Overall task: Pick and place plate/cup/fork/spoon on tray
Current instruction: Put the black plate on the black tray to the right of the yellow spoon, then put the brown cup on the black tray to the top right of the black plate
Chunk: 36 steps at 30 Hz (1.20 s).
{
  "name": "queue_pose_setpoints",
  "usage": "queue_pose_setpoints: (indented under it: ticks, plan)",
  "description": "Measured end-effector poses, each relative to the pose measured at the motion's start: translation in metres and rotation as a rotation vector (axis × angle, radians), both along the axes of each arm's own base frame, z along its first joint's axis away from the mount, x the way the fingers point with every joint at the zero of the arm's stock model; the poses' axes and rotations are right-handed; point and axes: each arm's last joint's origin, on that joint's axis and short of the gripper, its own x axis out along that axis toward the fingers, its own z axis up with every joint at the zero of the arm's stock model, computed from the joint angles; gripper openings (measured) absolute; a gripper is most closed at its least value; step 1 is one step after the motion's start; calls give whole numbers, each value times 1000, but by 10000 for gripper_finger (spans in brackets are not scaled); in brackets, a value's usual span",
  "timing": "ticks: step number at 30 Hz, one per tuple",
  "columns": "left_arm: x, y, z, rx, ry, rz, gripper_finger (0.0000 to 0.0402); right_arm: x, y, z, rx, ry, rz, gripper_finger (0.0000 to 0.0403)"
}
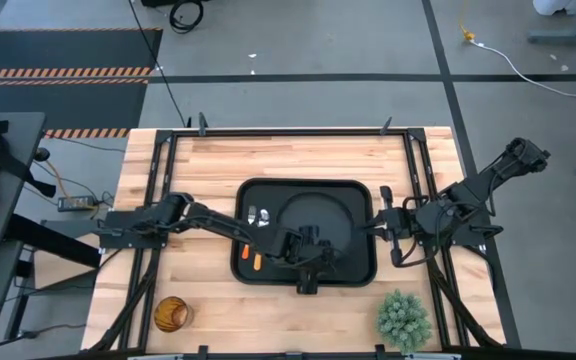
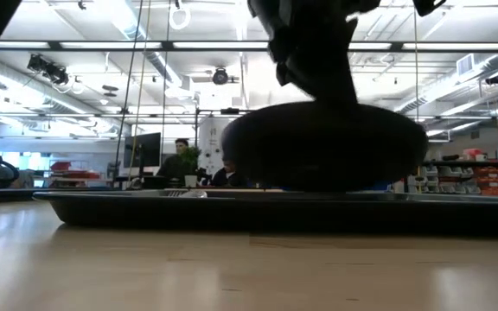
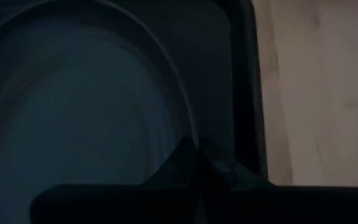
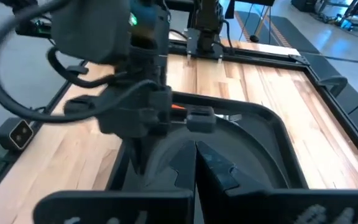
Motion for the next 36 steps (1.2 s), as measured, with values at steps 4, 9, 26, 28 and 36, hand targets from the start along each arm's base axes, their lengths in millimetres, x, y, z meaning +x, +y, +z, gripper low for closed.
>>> queue_pose_setpoints:
  ticks: [4,9,26,28,36]
  plan:
    - [2,1,-1,-41,-5,18,13,2,2,-2,36,15,5,11]
    - [2,2,-13,-76,56,36,13,6,7,-7,59,62,70,11]
    - [3,-6,-13,-245,69,56,56,11,13,-14,78,116,136,11]
    - [3,-7,-13,-254,72,49,63,11,14,-14,86,122,157,11]
    - [3,-8,-5,-256,75,44,73,11,14,-14,93,128,175,11]
